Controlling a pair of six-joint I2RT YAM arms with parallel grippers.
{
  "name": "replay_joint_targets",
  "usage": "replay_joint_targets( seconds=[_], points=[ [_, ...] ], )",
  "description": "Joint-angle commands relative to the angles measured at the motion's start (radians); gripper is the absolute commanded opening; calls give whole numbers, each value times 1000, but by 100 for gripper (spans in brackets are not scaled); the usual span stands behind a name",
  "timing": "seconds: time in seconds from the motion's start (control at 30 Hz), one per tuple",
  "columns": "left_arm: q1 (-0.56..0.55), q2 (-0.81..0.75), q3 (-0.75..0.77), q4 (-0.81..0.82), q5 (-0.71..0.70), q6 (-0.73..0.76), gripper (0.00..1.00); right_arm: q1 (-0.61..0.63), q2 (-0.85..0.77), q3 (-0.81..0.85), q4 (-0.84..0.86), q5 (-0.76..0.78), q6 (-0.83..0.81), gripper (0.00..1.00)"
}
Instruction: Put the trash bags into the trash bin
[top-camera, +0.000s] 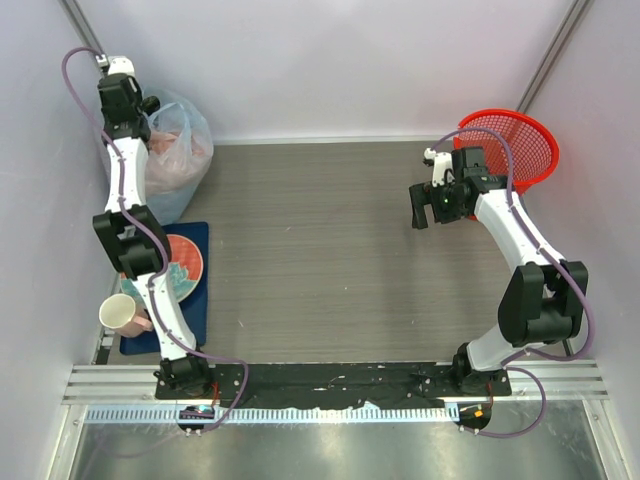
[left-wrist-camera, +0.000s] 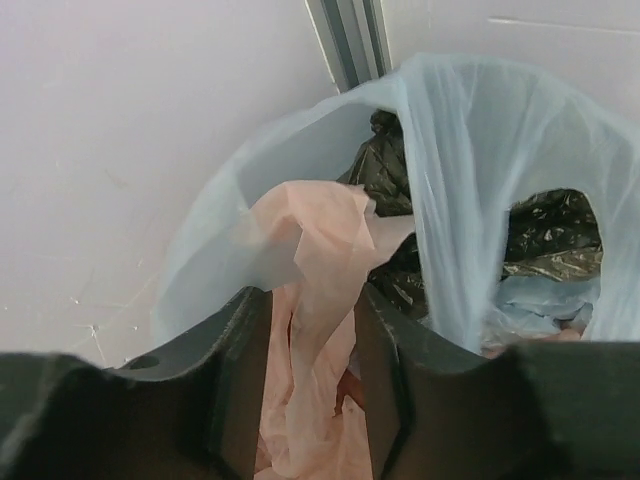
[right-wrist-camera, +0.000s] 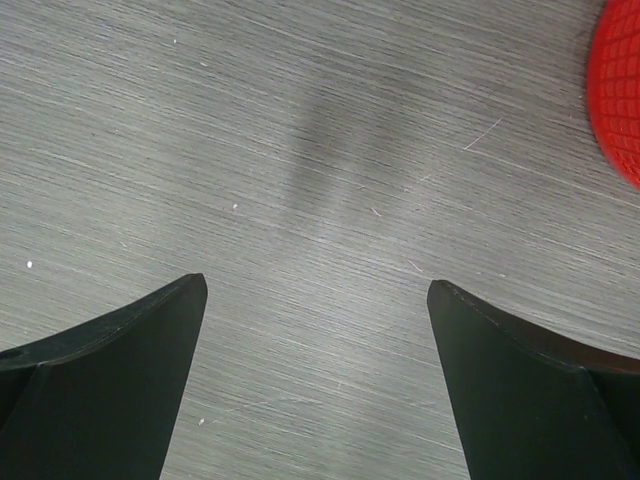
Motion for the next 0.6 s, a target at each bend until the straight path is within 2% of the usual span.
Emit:
replay_joint_targets(
  seconds=[0.0, 0.03, 0.07, 0.13, 0.17, 0.2, 0.3, 0.4, 0.57],
  points=[
    [-14, 8, 3, 120, -57, 90, 37, 4, 5, 24, 6, 8, -5, 100],
    [-16, 7, 5, 128, -65, 98, 33, 6, 5, 28, 6, 8, -5, 100],
    [-17, 4, 5, 133, -68, 104, 23, 6, 7, 33, 4, 8, -2, 100],
    [-26, -16, -17, 171, -73, 113, 15, 4, 13, 42, 3, 6, -3, 100],
    [-28, -47, -59, 194, -80, 128, 3, 4, 16, 50, 1, 5, -3, 100],
    [-40, -62, -86, 220, -87, 141, 0, 4, 19, 56, -2, 1, -3, 100],
    [-66, -116, -175, 312, -117, 206, 0, 6, 30, 76, -5, -6, -2, 100],
    [-79, -142, -211, 329, -220, 239, 0, 4, 38, 94, -9, -15, -2, 100],
    [-86, -202, -357, 432, -246, 260, 0, 4, 45, 110, -45, -29, -9, 99]
  ],
)
